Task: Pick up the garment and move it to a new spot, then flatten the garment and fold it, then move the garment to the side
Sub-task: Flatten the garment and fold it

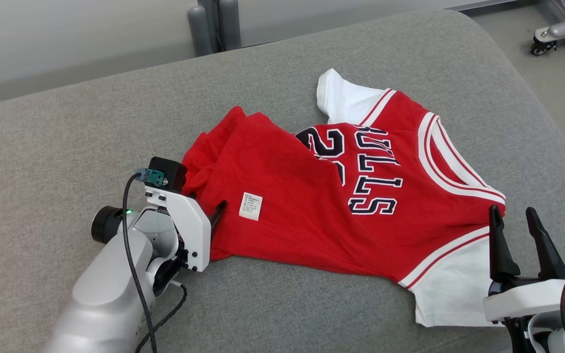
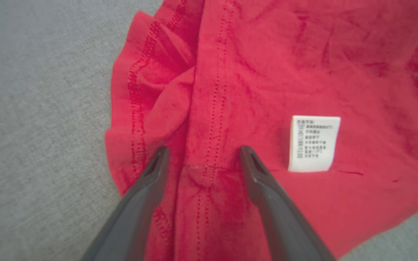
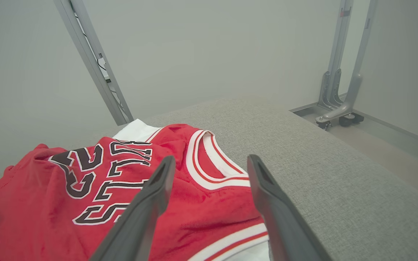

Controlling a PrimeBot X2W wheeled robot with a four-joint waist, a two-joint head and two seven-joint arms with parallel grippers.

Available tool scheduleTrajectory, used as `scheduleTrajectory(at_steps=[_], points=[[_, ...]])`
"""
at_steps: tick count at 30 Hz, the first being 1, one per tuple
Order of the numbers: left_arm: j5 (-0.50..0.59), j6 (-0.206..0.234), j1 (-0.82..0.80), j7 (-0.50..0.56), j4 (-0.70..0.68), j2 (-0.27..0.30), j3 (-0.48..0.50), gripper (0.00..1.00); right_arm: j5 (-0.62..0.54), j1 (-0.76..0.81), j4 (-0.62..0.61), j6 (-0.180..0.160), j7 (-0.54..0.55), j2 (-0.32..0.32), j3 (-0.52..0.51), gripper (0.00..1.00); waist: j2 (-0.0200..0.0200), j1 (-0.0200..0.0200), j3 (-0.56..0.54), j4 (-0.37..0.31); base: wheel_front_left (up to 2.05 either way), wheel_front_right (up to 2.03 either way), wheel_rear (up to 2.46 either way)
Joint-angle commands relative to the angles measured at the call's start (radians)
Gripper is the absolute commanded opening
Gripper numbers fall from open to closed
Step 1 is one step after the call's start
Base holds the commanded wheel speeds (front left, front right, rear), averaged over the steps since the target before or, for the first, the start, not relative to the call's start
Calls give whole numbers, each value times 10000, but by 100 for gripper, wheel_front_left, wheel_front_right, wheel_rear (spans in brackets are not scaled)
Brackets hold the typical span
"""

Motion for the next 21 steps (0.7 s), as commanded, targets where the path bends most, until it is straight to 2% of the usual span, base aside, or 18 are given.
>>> scheduleTrajectory(at_steps=[1,2,5,7,8,9,11,13,14,21], points=[[-63,-36,-117,-17,53,40,-75,100,17,-64,42,3,-87,-56,-55,100,0,0,-19,12,0,0,0],[-84,-50,-116,-3,58,27,-119,98,10,-66,57,3,-100,-56,-66,100,0,0,-36,23,0,0,0],[-131,-72,-131,-5,-10,-18,-244,82,-15,-70,106,3,-103,-56,-90,100,0,0,-96,80,0,0,0],[-137,-83,-125,39,-54,-49,-318,76,-28,-69,133,3,-89,-56,-77,100,0,0,-136,124,0,0,0],[-158,-87,-109,7,-97,-57,-346,69,-36,-61,143,3,-81,-56,-82,100,0,0,-161,150,0,0,0],[-196,-92,-81,-21,-142,-67,-362,55,-49,-50,146,3,-69,-56,-86,100,0,0,-181,172,0,0,0],[-210,-98,-28,-24,-206,-64,-404,39,-65,-39,152,3,-45,-56,-103,100,0,0,-209,214,0,0,0],[-244,-103,12,-11,-283,-67,-450,11,-85,-39,163,3,-16,-56,-100,100,0,0,-230,256,0,0,0],[-264,-105,38,-7,-319,-54,-474,0,-94,-43,175,3,-3,-56,-100,100,0,0,-241,275,0,0,0],[-334,-94,103,-159,-502,22,-571,0,-113,-41,170,3,42,-56,-134,100,0,0,-295,379,0,0,0]])
